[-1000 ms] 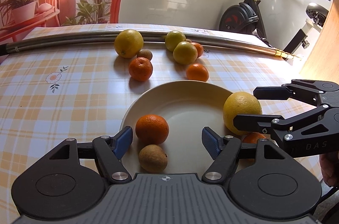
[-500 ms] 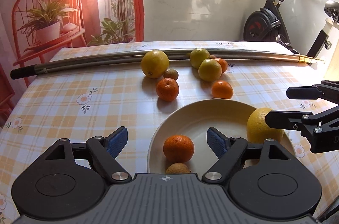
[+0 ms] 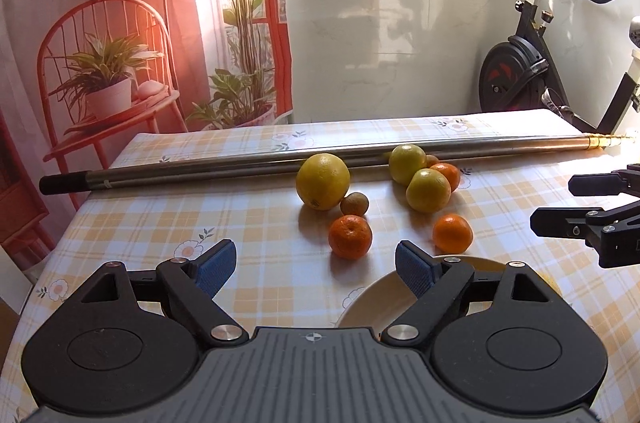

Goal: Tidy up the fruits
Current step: 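Lift both open tools up and away from the plate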

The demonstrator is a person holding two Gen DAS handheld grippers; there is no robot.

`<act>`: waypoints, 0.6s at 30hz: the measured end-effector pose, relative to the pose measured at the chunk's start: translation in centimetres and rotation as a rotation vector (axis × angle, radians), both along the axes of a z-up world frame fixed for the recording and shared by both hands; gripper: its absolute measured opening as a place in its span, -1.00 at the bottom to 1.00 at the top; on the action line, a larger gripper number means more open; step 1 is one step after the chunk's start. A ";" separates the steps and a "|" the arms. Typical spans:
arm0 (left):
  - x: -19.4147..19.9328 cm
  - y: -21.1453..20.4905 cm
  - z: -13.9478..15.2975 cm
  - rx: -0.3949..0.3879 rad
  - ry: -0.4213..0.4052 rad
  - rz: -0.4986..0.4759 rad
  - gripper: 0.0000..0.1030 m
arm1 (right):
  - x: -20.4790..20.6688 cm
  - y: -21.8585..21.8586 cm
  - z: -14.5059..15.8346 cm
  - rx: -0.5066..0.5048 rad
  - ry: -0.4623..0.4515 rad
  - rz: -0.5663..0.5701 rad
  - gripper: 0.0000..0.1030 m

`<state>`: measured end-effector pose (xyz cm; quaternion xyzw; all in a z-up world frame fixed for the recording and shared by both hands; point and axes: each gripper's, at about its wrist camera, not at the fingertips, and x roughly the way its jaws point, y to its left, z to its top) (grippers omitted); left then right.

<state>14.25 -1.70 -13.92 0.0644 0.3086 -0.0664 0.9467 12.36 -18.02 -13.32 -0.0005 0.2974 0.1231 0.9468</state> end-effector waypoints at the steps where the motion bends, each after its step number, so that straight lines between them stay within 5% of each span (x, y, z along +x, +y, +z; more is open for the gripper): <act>1: 0.3 -0.1 0.0 0.010 -0.002 0.001 0.72 | 0.4 -0.1 0.1 -0.002 -0.003 -0.003 0.65; 8: 3.8 -0.7 -0.1 -0.016 0.109 -0.001 0.72 | 2.7 -0.8 0.7 -0.026 -0.019 -0.027 0.70; 18: 7.2 -1.1 -0.9 -0.080 0.159 -0.031 0.72 | 5.3 -1.5 0.4 0.002 -0.010 -0.052 0.73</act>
